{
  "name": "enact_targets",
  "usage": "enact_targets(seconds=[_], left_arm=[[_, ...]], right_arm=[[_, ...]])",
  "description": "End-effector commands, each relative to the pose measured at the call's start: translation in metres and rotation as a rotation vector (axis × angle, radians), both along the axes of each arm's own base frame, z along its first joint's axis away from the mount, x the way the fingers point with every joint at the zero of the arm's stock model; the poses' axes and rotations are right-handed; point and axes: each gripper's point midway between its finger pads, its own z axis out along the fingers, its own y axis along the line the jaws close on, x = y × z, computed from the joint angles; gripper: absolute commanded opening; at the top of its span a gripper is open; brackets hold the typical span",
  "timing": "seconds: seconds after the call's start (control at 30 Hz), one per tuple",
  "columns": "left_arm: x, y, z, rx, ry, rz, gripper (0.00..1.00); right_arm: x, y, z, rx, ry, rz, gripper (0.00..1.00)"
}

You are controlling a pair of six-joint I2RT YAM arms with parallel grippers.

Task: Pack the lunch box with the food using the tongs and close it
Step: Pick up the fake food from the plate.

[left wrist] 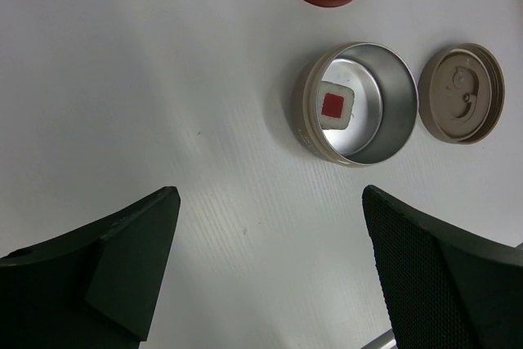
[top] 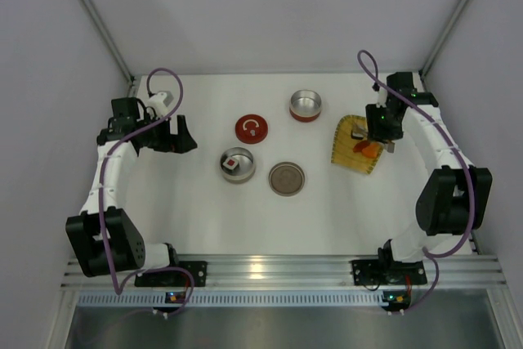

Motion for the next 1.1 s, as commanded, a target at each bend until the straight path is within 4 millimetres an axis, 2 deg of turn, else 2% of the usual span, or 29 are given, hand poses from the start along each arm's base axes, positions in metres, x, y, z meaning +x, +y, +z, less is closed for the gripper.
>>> enact_targets(seconds=[0.0, 0.23, 0.57, 0.67, 0.83, 0.9, 1.0, 1.07], left_arm=[[0.005, -0.002, 0.001, -0.02, -0.03, -0.011, 0.98], [0.002, -0.002, -0.004, -0.019, -0.023, -0.01, 0.98], [0.003, -0.003, -0.004, -0.024, -0.021, -0.009, 0.98], [0.003, -0.003, -0.005, -0.024, -0.022, -0.012, 0.98], [0.002, -0.002, -0.004, -0.015, -0.027, -0.014, 0.98], [0.002, -0.001, -0.002, -0.011, -0.031, -0.011, 0.98], [-0.001, -0.001, 0.001, -0.003, -0.037, -0.019, 0.98], [-0.002, -0.001, 0.001, 0.002, -0.037, -0.02, 0.98]], right_arm=[[0.022, 0.002, 0.017, 0.028, -0.091, -0.02, 0.46], [0.026, 0.005, 0.011, 0.054, -0.074, -0.057, 0.44], [0.028, 0.005, 0.012, 0.054, -0.078, -0.062, 0.41], [0.028, 0.005, 0.015, 0.057, -0.085, -0.054, 0.36], [0.027, 0.01, 0.026, 0.076, -0.102, -0.013, 0.18], [0.028, 0.014, 0.035, 0.074, -0.121, 0.055, 0.09], [0.024, 0.029, 0.056, 0.118, -0.161, 0.173, 0.01], [0.016, 0.056, 0.073, 0.158, -0.194, 0.312, 0.0]])
